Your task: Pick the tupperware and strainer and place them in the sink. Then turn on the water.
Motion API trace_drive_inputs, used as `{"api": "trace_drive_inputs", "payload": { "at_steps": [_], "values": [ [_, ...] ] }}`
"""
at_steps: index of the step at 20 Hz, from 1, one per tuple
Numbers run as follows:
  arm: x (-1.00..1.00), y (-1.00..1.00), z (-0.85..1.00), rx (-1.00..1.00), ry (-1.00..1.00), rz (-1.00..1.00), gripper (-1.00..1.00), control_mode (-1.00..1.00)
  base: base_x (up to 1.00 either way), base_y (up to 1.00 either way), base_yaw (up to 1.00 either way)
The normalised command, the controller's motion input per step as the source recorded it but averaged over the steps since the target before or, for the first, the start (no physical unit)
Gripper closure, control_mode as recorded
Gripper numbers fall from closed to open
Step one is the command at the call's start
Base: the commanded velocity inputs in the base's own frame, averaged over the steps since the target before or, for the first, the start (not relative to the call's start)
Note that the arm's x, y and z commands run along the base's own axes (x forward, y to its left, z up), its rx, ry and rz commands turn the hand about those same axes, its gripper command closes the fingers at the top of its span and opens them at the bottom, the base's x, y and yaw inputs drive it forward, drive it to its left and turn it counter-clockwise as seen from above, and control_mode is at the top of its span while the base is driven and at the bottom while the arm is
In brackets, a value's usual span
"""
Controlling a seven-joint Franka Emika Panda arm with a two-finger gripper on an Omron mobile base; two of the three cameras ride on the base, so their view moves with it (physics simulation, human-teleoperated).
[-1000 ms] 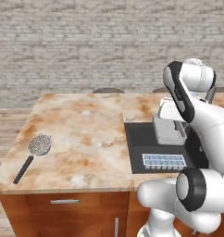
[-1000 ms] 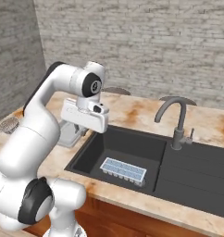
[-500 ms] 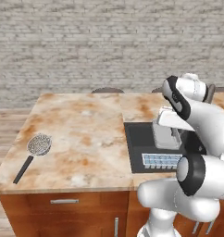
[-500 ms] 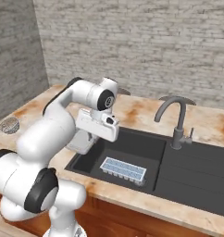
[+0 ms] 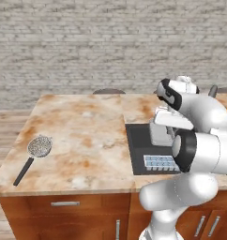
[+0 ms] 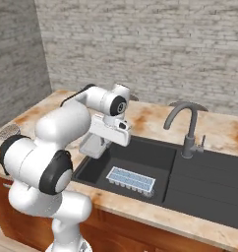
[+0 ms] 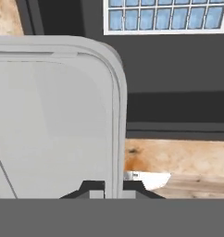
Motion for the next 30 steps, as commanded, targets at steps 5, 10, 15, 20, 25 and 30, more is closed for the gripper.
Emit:
{"api": "trace_drive_inputs", "payload": {
  "at_steps": [5, 10, 15, 20, 25, 30],
  "values": [
    [0.56, 0.0, -0.35, 0.0, 0.09, 0.0, 1.0, -1.0, 0.0, 0.0, 0.0],
    [0.57, 0.0, -0.49, -0.03, 0.03, 0.0, 1.0, -1.0, 0.0, 0.0, 0.0],
    [0.15, -0.05, -0.48, 0.0, 0.0, 0.0, 1.0, -1.0, 0.0, 0.0, 0.0],
    [0.1, -0.16, -0.56, 0.0, 0.04, 0.0, 1.0, -1.0, 0.0, 0.0, 0.0],
    [0.21, -0.25, -0.33, 0.0, 0.05, 0.0, 1.0, -1.0, 0.0, 0.0, 0.0],
    [0.28, -0.22, -0.43, 0.0, 0.07, 0.0, 1.0, -1.0, 0.0, 0.0, 0.0]
  ]
}}
